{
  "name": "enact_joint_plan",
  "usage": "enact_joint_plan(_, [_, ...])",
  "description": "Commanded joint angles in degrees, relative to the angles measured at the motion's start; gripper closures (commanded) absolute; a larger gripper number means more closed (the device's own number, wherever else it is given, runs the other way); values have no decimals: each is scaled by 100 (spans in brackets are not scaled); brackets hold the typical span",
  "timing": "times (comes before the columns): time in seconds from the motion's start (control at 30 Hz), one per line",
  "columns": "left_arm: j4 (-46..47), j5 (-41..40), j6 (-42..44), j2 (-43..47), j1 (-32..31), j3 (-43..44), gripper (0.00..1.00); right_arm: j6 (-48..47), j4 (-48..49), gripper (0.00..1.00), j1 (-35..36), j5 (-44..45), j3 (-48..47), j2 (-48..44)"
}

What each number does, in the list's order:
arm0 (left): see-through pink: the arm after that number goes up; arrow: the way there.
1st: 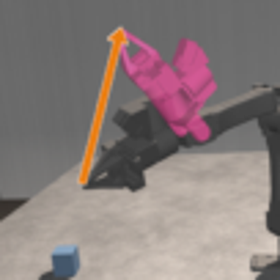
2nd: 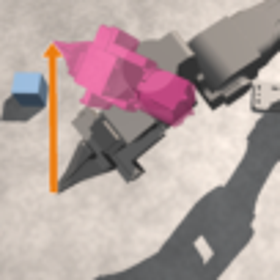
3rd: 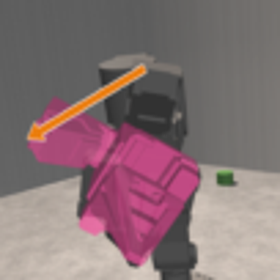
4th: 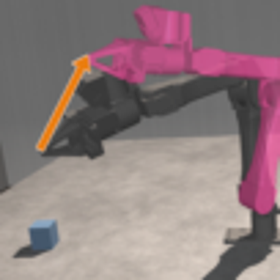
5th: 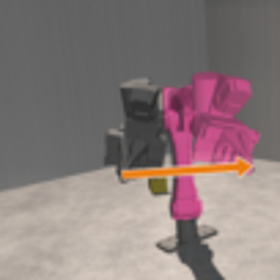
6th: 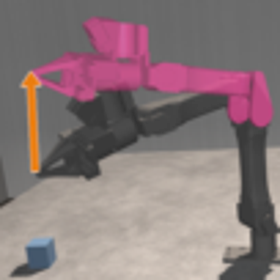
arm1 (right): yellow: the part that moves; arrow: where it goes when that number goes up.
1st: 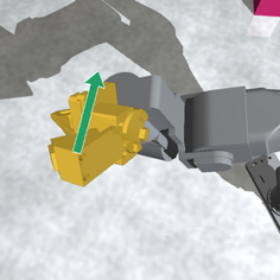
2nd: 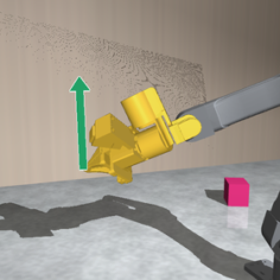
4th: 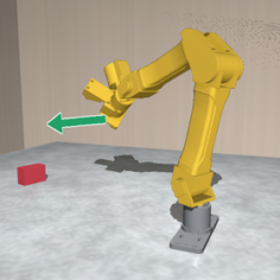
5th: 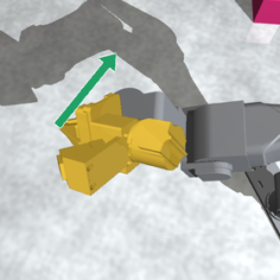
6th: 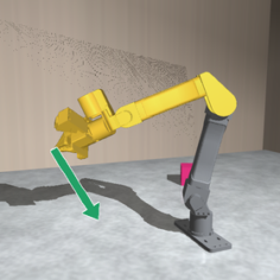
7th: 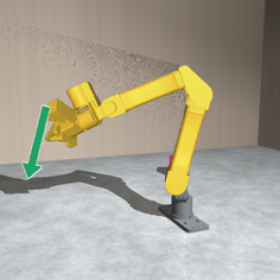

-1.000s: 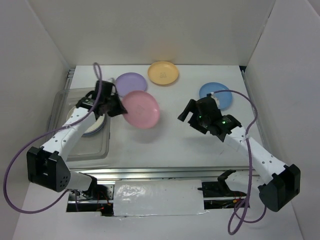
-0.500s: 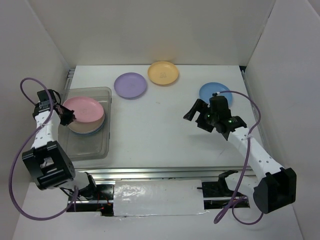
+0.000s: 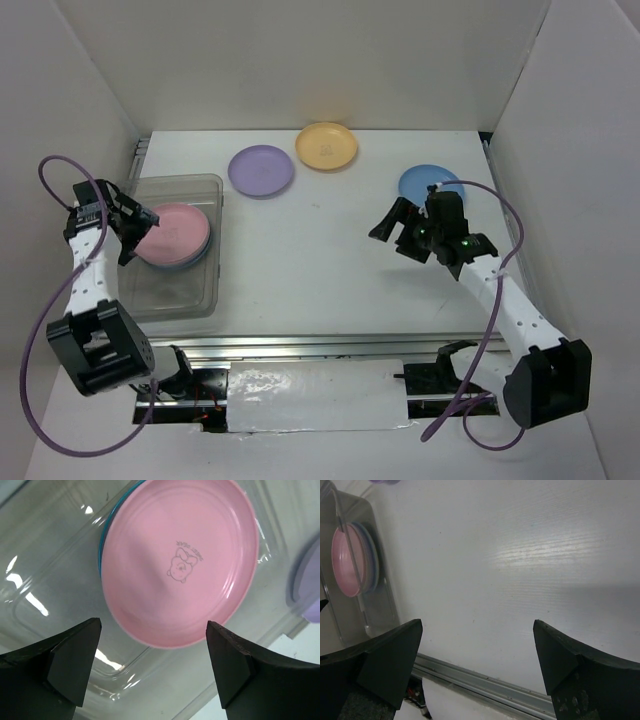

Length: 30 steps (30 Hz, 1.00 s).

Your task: Place the plates into the plastic bin on the countertop

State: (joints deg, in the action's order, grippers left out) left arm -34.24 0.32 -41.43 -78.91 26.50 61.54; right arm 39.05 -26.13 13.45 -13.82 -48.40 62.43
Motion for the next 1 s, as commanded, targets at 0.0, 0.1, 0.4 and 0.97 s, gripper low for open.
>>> enact_joint_plan(0.0, [-478,-874,214,779,-163,350,1,-64,205,0,-106,107,-195,49])
enact_joint_plan(0.1, [-908,-1243,354,947,-163,455,1,-55,153,0,-350,405,-414,381])
enact_joint_plan(0.4, [-601,336,1277,2029,-777,51,1,559,-94,0,-2065,1778,-1706,2463])
enact_joint_plan(0.97, [-408,-436,1524,2346,-2527,-528,1,499,-524,8,-2769,1901,-4036,5365])
